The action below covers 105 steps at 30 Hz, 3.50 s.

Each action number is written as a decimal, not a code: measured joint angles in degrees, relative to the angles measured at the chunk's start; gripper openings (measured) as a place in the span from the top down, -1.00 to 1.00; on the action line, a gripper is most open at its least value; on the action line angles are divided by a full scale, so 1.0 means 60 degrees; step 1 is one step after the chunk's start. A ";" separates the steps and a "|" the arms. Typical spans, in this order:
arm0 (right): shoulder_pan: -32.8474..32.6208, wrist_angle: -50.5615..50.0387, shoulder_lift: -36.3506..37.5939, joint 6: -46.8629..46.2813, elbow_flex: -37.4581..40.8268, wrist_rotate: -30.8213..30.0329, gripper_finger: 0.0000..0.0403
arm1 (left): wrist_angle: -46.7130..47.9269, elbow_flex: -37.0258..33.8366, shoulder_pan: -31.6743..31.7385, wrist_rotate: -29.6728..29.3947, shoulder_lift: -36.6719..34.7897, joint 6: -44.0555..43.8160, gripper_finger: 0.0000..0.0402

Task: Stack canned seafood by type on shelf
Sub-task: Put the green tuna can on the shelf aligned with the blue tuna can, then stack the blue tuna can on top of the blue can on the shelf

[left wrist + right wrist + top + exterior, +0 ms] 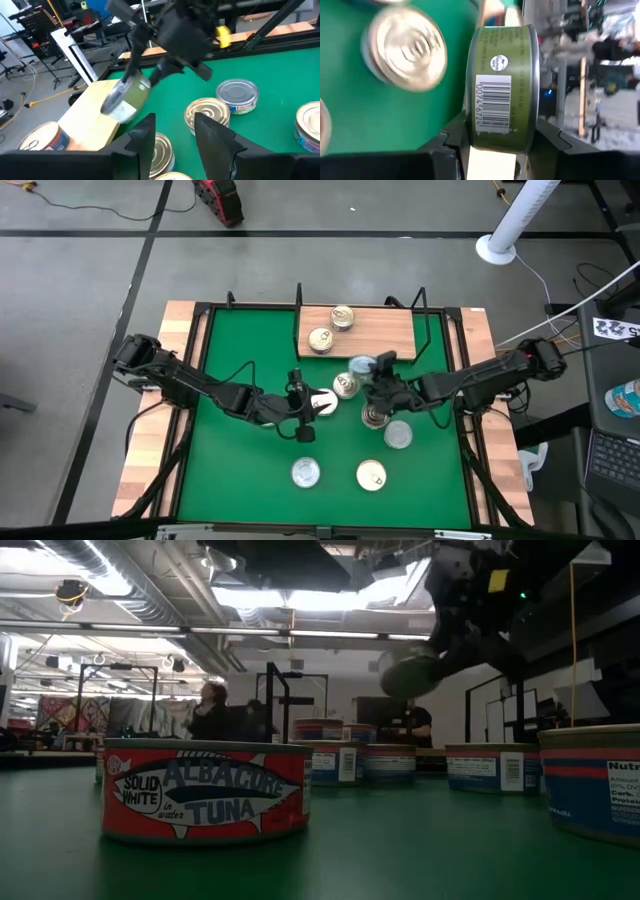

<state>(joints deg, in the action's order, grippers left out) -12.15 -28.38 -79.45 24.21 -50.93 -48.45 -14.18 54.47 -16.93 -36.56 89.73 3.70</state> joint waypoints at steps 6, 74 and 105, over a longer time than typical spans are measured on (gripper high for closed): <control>0.1729 0.0039 0.0075 0.0005 -0.0001 0.0694 0.32 | 0.0323 0.0001 0.0004 -0.0007 0.0007 -0.0355 0.35; 0.7280 0.2952 -0.2071 0.2960 0.0006 0.3501 -0.10 | 0.0340 -0.0003 0.0015 -0.0013 0.0018 -0.0374 0.35; 0.7269 0.0984 -0.1798 0.2293 0.0006 0.2072 -0.38 | 0.0340 -0.0006 0.0004 0.0850 0.0018 -0.0418 0.35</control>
<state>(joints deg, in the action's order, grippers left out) 31.46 -22.48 -90.24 37.97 -50.89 -36.02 -12.14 54.43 -16.91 -31.45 89.84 1.19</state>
